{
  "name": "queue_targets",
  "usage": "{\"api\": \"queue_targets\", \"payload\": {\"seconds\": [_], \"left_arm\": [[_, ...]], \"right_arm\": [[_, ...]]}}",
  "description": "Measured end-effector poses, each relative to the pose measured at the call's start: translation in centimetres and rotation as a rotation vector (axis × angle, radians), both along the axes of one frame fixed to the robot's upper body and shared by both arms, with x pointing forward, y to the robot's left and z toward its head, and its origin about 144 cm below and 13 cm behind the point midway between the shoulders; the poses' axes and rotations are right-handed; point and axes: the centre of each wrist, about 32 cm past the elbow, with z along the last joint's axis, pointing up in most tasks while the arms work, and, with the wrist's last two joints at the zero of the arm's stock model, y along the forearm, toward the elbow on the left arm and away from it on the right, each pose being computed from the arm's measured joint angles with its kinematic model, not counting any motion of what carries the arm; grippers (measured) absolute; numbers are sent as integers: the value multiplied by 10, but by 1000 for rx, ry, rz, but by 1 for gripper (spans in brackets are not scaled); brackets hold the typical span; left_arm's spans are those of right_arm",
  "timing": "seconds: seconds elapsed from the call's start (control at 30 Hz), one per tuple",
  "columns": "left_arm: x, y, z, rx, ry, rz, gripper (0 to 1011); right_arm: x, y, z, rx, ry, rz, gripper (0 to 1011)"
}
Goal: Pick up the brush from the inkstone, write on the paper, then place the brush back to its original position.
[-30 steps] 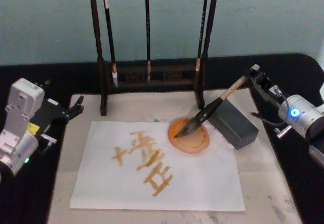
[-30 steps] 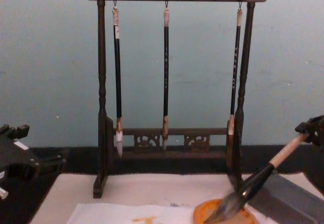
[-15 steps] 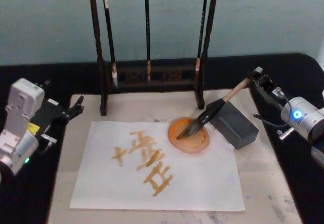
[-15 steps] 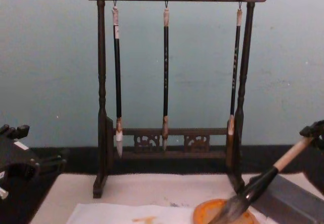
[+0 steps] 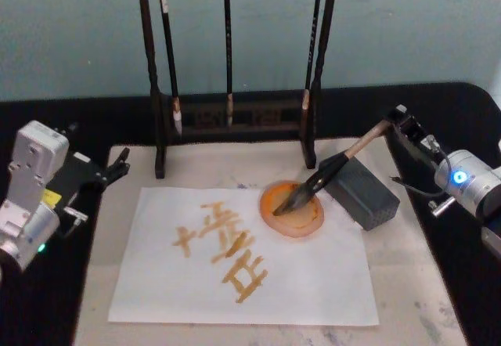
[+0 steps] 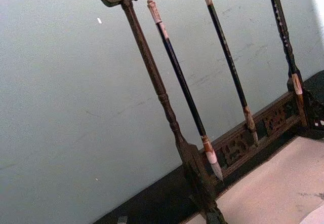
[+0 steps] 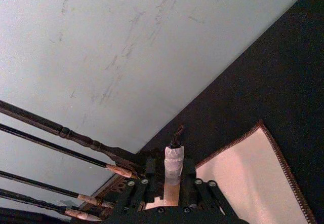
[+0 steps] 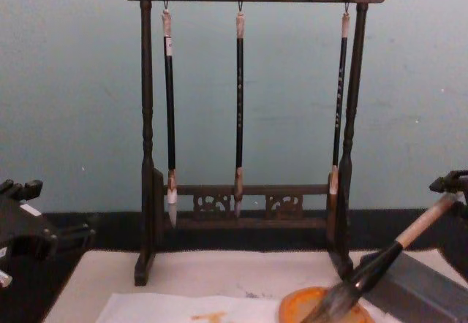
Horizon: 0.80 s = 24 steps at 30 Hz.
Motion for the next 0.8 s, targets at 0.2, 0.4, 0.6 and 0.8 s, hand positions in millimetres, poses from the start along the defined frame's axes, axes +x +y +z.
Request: {"api": "queue_targets", "payload": {"seconds": [0.2,0.4,0.6,0.8], "left_arm": [[0,0,0,0,0,0,1010],[0,0,0,0,0,0,1010],[0,0,0,0,0,0,1010],[0,0,0,0,0,0,1010]], "right_arm": [[0,0,0,-1,-1,0,525],[0,0,0,-1,-1,1,745],[0,0,0,-2,-2,1,890],[0,0,1,-3,-2,2,1000]]}}
